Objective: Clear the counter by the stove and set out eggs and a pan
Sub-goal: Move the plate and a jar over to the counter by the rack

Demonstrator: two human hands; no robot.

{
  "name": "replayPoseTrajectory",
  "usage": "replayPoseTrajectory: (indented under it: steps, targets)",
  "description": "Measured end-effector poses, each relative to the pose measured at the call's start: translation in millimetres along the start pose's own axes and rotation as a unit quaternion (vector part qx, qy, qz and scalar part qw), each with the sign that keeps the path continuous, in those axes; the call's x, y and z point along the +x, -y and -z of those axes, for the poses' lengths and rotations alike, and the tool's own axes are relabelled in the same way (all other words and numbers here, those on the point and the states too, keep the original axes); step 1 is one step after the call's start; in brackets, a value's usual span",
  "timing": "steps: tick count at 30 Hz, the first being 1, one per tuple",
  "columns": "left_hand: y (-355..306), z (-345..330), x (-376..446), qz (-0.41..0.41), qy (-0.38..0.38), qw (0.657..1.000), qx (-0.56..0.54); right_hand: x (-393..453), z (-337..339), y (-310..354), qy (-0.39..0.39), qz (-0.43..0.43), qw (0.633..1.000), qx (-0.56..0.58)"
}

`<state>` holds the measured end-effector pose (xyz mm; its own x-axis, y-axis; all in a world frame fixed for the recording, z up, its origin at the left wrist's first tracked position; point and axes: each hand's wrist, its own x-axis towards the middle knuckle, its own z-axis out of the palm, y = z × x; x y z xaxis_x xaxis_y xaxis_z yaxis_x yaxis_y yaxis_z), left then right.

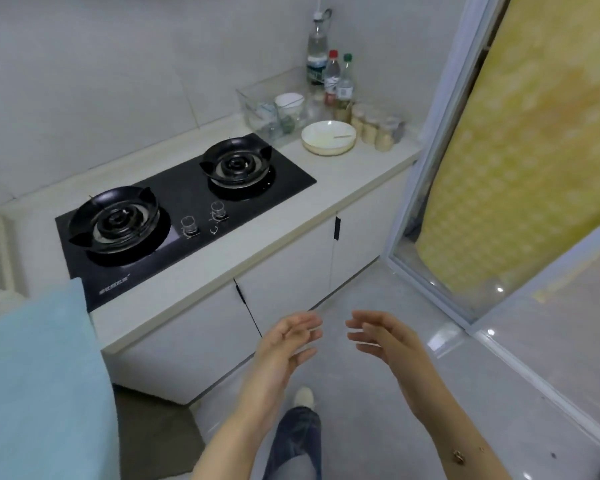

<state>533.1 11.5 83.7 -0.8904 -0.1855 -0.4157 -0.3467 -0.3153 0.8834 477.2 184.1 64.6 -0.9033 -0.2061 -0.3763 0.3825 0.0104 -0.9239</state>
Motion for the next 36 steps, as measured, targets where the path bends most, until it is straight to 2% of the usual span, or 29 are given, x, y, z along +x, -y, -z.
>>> replayPoseTrajectory:
  steps: [9, 16, 29, 32, 36]
  targets:
    - [-74.3, -37.6, 169.9, -0.007, 0.027, 1.0, -0.008, 148.8, 20.7, 74.3, -0.059, -0.009, 0.998, -0.016]
    - [-126.4, -96.0, 295.0, -0.009, 0.057, 0.998, -0.004, 255.9, 67.0, 130.7, -0.113, -0.002, 0.993, 0.016]
    - [-153.1, -245.9, 450.0, 0.009, -0.029, 0.999, -0.03, 457.9, 213.0, 206.2, -0.023, -0.012, 0.999, -0.031]
    - [-167.7, -262.1, 474.4, 0.005, -0.054, 0.998, -0.029, 497.2, 222.1, 225.4, 0.007, -0.014, 0.998, -0.068]
    - [-178.5, -251.9, 507.4, 0.005, -0.103, 0.994, -0.044, 540.5, 208.6, 245.0, 0.051, -0.014, 0.997, -0.064]
